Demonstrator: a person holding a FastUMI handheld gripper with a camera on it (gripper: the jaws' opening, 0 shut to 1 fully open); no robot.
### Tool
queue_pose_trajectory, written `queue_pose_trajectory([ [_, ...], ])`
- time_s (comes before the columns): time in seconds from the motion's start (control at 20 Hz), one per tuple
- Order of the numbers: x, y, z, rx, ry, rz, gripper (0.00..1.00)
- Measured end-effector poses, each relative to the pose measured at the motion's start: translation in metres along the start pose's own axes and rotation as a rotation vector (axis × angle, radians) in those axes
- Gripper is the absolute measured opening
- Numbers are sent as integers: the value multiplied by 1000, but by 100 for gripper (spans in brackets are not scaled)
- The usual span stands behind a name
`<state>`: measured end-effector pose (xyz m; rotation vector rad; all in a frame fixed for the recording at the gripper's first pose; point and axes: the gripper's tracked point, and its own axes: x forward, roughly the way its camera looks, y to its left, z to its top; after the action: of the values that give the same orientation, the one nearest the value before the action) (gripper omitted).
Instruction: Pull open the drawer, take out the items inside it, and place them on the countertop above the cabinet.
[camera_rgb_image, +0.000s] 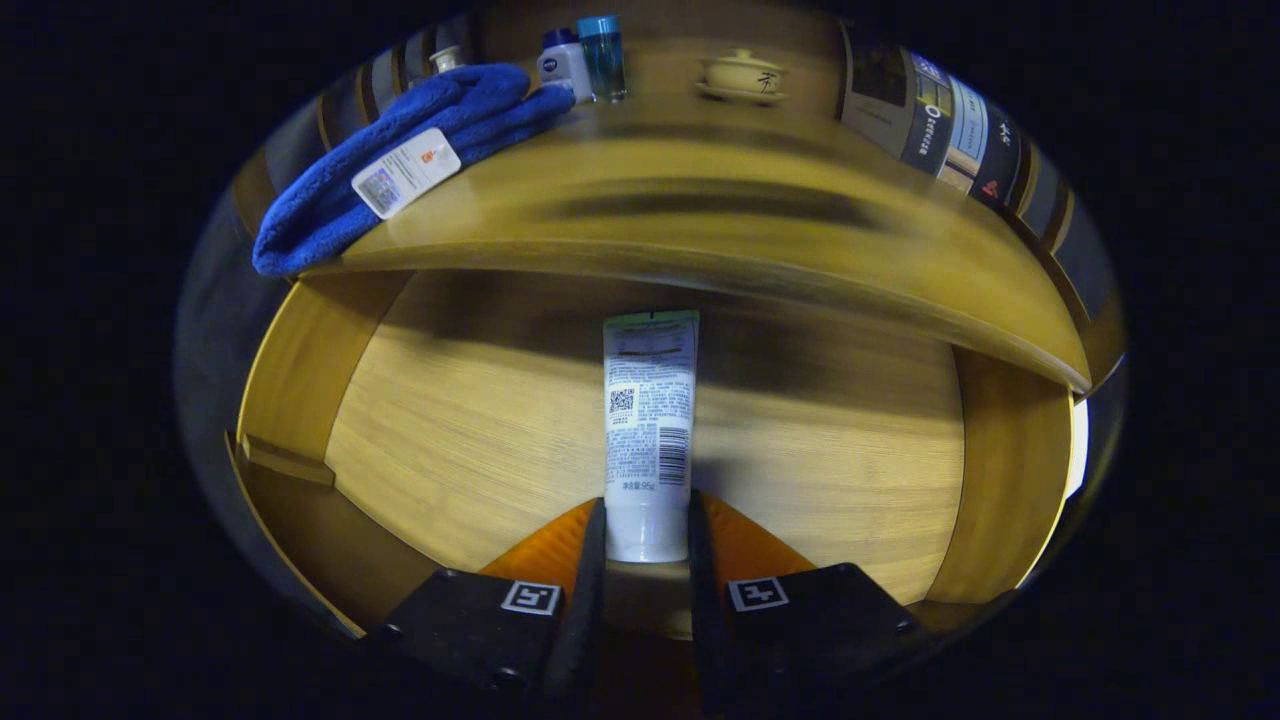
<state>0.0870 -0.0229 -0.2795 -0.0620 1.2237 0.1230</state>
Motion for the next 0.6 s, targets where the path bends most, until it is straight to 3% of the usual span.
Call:
queue_pose_trajectory([
  [0.15, -27, -3, 12, -33, -83, -10, 47],
  [0.35, -70, 12, 23, -33, -180, 54, 47],
  [0.6, -94, 16, 5, -77, -218, 46, 47],
])
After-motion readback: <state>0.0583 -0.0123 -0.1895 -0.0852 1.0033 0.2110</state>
